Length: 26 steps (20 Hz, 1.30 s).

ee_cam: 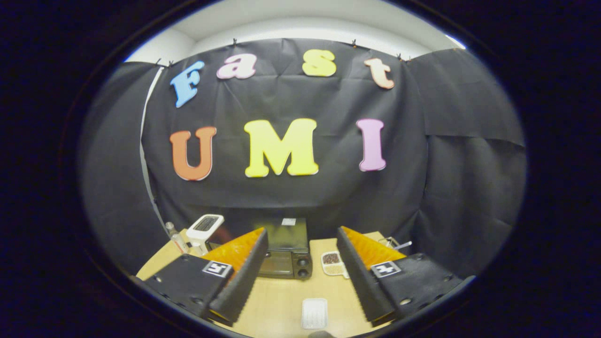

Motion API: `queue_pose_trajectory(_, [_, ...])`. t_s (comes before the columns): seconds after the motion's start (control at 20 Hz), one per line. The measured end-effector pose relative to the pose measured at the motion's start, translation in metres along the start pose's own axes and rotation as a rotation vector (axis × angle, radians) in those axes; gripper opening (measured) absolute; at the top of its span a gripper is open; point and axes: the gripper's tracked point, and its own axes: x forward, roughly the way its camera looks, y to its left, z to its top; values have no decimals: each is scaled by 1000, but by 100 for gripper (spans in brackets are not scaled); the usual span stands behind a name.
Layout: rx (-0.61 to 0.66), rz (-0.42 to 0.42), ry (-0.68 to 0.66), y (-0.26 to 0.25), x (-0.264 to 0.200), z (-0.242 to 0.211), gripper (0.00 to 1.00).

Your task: Open the toaster oven, put the food inside, and close the toaster oven door.

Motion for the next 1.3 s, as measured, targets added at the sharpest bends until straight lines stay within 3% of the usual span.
queue_pose_trajectory(0.15, [-14, -28, -49, -34, -28, 27, 100])
queue_pose_trajectory(0.4, [-30, -22, -88, -69, -73, 57, 100])
queue_pose_trajectory(0.85, [-3, 32, -82, -108, -84, 46, 100])
queue_pose_trajectory(1.3, [5, 14, -93, -135, -82, 40, 100])
